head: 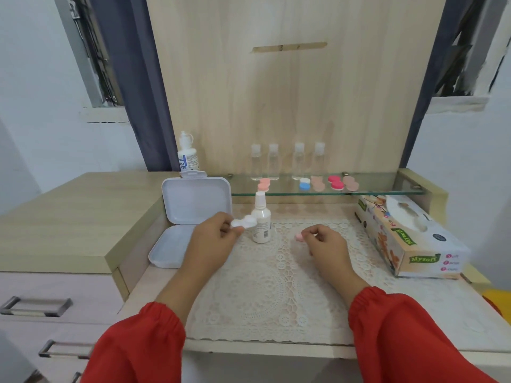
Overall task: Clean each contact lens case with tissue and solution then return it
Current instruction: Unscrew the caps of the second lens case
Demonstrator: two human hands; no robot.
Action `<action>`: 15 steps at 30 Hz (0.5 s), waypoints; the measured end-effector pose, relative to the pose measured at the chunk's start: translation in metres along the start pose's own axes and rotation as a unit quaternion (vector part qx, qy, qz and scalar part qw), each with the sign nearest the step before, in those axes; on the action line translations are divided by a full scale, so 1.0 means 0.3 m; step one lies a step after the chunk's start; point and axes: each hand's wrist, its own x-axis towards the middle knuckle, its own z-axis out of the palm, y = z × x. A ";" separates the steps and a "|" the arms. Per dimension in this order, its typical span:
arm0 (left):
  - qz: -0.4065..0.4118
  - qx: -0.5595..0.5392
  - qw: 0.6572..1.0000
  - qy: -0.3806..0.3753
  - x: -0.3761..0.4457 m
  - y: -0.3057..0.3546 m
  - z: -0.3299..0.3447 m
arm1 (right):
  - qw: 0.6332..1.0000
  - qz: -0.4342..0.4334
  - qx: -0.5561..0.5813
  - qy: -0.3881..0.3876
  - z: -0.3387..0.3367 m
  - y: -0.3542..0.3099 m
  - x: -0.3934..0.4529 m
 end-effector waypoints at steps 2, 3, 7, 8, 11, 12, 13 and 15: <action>-0.022 -0.056 0.997 -0.049 -0.018 0.044 0.086 | 0.998 0.014 0.046 0.050 -0.010 -0.005 -0.003; -0.031 -0.067 0.995 -0.073 -0.024 0.056 0.130 | 0.996 0.019 0.056 0.069 -0.014 -0.008 -0.004; -0.015 -0.035 0.992 -0.117 -0.027 0.058 0.275 | 0.992 0.021 0.077 0.096 -0.018 -0.008 -0.002; -0.005 -0.026 0.993 -0.113 -0.023 0.053 0.295 | 0.992 0.020 0.079 0.095 -0.016 -0.006 0.000; 0.009 0.005 0.994 -0.109 -0.009 0.032 0.328 | 0.992 0.014 0.078 0.094 -0.014 0.002 0.007; 0.013 0.019 0.993 -0.116 -0.009 0.026 0.331 | 0.993 0.012 0.076 0.095 -0.013 0.006 0.010; 0.016 0.029 0.992 -0.125 -0.007 0.018 0.336 | 0.993 0.011 0.074 0.096 -0.012 0.010 0.013; 0.025 0.039 0.990 -0.134 -0.007 0.003 0.342 | 0.993 0.008 0.070 0.096 -0.012 0.014 0.013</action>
